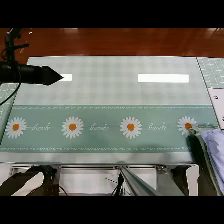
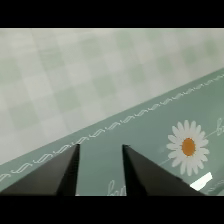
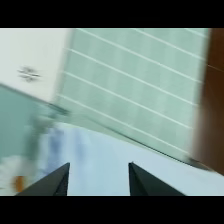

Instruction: Fold the shirts.

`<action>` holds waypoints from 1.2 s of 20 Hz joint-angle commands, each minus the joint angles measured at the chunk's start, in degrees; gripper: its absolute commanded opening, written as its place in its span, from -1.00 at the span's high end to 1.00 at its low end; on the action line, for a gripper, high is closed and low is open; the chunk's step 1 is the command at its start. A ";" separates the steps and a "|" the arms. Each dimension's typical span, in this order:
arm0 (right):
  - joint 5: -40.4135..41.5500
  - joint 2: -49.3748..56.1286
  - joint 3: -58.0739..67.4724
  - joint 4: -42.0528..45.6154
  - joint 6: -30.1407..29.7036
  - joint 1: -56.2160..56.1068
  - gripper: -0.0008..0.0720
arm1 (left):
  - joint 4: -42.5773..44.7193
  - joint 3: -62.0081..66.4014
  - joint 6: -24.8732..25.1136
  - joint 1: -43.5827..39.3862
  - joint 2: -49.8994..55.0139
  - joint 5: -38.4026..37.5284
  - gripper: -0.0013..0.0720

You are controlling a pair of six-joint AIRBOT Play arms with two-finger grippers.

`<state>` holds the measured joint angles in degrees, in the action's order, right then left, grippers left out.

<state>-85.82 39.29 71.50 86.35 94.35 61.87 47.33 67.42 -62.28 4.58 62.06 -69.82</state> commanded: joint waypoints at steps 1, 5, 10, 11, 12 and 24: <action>11.13 7.43 0.04 -44.94 -5.40 -5.97 -0.26 | -3.89 0.33 0.09 -1.14 -0.07 -0.96 -0.09; 8.81 17.94 0.04 -37.24 -10.82 -30.86 -0.35 | 12.50 0.33 -7.39 -9.57 -0.04 1.38 -0.10; 8.81 23.06 0.04 -2.95 -11.39 -57.37 -0.70 | 36.83 0.33 -23.26 -22.05 0.09 0.81 -0.90; 9.22 23.34 0.02 2.03 -11.04 -60.70 -0.70 | 40.09 0.33 -27.17 -23.67 0.22 0.81 -1.00; 9.86 23.65 0.02 4.68 -10.62 -63.08 -0.70 | 42.27 0.33 -31.06 -24.65 0.37 0.76 -1.00; 11.32 24.94 -0.20 1.05 -8.92 -64.89 -0.70 | 43.54 0.31 -35.98 -24.90 1.03 0.81 -1.00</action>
<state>-74.63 64.12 71.31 86.98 85.19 -2.74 90.28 67.68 -97.73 -20.18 63.05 -69.04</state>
